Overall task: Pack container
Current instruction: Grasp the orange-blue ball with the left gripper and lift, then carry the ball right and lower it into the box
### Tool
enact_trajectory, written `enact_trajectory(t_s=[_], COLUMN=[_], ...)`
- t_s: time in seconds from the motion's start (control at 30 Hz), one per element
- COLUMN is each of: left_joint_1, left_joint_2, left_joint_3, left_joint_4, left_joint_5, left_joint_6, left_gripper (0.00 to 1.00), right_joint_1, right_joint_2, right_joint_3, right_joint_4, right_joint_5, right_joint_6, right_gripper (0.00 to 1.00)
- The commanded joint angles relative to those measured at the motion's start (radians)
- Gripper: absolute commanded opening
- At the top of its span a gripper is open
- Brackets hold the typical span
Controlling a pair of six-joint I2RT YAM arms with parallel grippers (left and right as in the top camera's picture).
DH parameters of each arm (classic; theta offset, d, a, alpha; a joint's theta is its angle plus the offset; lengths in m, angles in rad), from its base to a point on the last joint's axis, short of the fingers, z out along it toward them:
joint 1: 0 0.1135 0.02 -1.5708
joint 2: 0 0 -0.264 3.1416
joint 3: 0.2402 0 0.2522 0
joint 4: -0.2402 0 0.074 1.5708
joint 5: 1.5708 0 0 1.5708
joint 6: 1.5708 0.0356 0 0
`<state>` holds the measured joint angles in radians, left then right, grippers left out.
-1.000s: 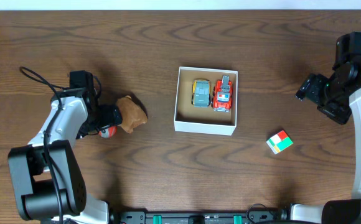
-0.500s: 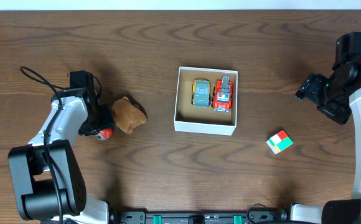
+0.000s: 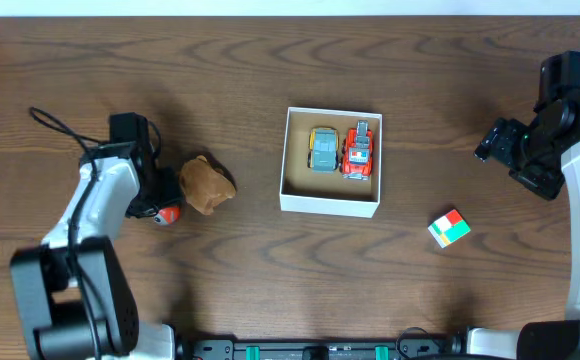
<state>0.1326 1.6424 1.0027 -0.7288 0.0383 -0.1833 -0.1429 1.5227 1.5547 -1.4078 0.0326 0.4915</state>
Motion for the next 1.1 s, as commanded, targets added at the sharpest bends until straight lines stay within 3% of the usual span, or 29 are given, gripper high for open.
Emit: enact_trajectory(t_s=[0.0, 0.27, 0.43, 0.57, 0.67, 1.07], left_joint_1=[-0.015, -0.198, -0.410, -0.554, -0.612, -0.634], left_joint_2=[-0.116, -0.311, -0.333, -0.285, -0.218, 0.051], left_joint_3=[0.076, 0.239, 0.283, 0.282, 0.282, 0.283], left_joint_4=[-0.028, -0.053, 0.098, 0.216, 0.269, 0.434], left_joint_5=[-0.011, 0.005, 0.006, 0.006, 0.005, 0.006], left_joint_6=[0.014, 0.098, 0.248, 0.365, 0.381, 0.381], left_gripper=[0.06, 0.06, 0.06, 0.06, 0.06, 0.06], right_joint_1=[0.000, 0.000, 0.000, 0.000, 0.000, 0.000], right_joint_2=[0.000, 0.000, 0.000, 0.000, 0.000, 0.000], right_joint_3=[-0.006, -0.006, -0.006, -0.006, -0.006, -0.006], right_joint_4=[0.002, 0.006, 0.006, 0.006, 0.006, 0.006], right_joint_5=[-0.003, -0.004, -0.003, -0.003, -0.003, -0.004], right_joint_6=[-0.011, -0.011, -0.011, -0.011, -0.011, -0.011], right_gripper=[0.84, 0.84, 0.84, 0.84, 0.84, 0.84])
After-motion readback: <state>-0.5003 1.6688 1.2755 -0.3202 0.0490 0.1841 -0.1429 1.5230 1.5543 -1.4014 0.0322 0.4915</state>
